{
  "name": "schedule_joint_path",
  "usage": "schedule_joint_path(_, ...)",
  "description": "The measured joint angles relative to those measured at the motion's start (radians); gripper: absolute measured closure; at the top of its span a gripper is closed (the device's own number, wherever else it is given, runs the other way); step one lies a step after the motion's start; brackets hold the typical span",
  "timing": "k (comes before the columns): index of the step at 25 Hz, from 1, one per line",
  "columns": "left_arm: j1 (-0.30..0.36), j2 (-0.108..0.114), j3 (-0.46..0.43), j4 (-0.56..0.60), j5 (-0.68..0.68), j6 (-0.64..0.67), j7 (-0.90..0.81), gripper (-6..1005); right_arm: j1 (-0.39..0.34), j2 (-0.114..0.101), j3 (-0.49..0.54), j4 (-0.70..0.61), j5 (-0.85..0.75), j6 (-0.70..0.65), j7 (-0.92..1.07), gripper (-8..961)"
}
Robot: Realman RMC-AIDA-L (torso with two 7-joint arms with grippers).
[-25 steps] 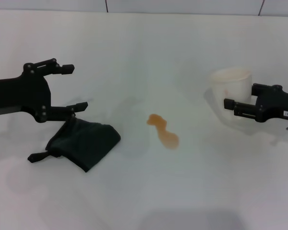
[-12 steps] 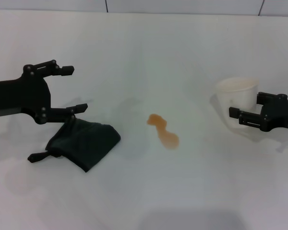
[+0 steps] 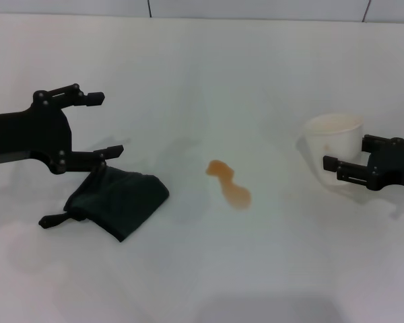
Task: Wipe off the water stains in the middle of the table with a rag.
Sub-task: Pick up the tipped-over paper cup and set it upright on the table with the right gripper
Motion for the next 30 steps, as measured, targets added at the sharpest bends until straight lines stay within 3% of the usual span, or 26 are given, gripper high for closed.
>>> schedule_joint_path(30,-0.008,0.006,0.000,0.000,0.002,-0.001,-0.008,156,-0.041,-0.003,0.040,0.019,0.029,-0.069,-0.048,309)
